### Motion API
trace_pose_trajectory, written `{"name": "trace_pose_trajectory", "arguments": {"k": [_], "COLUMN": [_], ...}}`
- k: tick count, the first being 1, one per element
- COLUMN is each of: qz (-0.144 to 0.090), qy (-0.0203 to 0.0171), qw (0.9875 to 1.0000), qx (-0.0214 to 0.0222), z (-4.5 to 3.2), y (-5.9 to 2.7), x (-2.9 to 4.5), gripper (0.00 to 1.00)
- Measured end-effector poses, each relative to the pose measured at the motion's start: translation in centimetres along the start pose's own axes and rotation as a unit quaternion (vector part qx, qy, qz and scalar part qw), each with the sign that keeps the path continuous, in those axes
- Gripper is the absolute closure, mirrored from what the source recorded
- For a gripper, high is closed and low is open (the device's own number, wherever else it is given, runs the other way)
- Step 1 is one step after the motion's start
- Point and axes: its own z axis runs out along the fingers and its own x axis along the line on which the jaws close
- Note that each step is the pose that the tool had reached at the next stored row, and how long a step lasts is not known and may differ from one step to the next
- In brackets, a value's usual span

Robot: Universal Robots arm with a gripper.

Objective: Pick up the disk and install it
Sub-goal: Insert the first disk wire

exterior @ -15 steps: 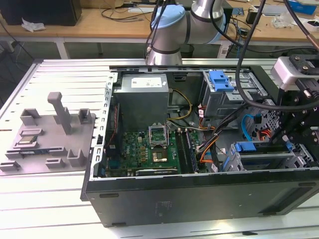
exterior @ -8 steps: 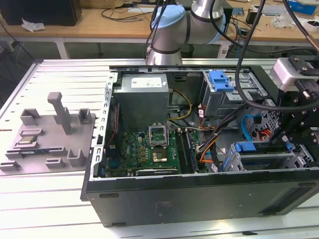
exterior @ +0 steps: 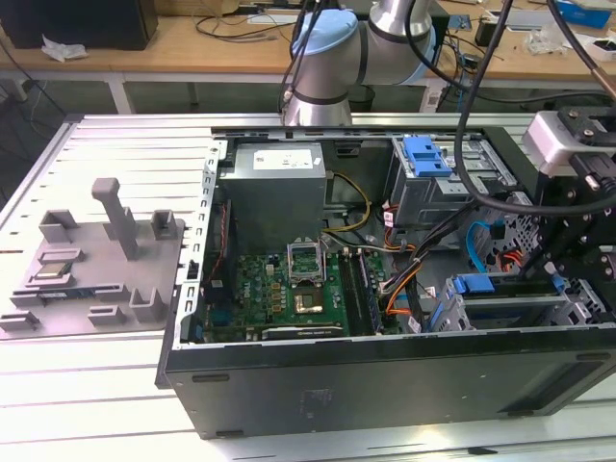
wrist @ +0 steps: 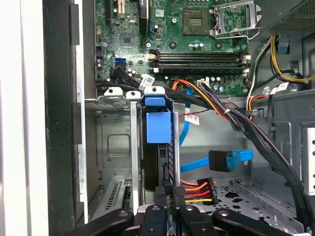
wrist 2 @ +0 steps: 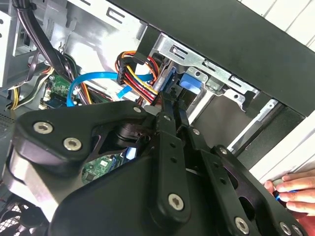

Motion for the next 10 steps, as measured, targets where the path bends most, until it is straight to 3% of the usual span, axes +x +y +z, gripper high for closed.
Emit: {"name": "trace_pose_trajectory", "arguments": {"k": [10], "qz": [0.000], "qy": [0.0000], "qw": [1.0000], "qx": [0.0000], "z": [-0.12], "y": [0.01], "x": [-0.20], "gripper": [0.84]}}
